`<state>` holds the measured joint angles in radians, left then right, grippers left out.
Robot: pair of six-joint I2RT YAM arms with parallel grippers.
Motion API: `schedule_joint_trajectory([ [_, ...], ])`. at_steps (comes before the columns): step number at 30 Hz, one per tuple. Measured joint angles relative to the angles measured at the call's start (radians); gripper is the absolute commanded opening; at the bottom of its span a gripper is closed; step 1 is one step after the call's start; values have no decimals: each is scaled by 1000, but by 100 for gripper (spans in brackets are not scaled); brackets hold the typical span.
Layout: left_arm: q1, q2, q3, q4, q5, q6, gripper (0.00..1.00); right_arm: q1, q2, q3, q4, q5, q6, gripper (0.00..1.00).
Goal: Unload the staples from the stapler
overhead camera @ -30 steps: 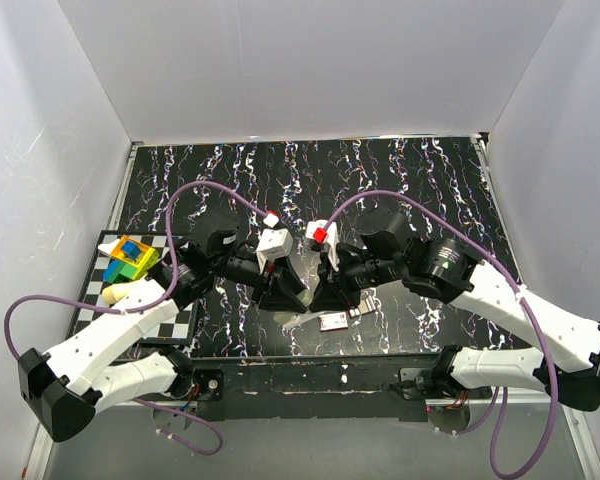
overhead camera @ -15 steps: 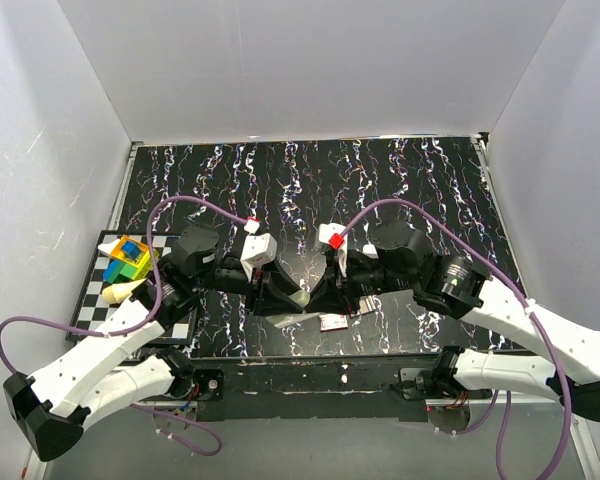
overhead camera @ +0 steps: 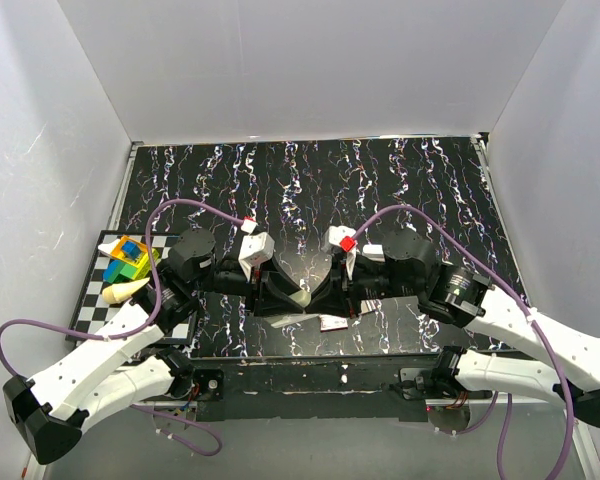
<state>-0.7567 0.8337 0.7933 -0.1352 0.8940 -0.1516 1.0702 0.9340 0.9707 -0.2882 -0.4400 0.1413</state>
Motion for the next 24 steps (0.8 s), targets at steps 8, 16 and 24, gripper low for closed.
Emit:
schedule_joint_trajectory([
  [8, 0, -4, 0, 0, -3, -10, 0, 4, -23, -45, 59, 5, 23, 1],
  [16, 2, -9, -1, -16, -5, -10, 0, 8, -25, -64, 85, 4, 37, 1],
  [24, 9, -13, -2, -39, -4, -10, 0, 11, -9, -63, 85, -4, 34, 1],
])
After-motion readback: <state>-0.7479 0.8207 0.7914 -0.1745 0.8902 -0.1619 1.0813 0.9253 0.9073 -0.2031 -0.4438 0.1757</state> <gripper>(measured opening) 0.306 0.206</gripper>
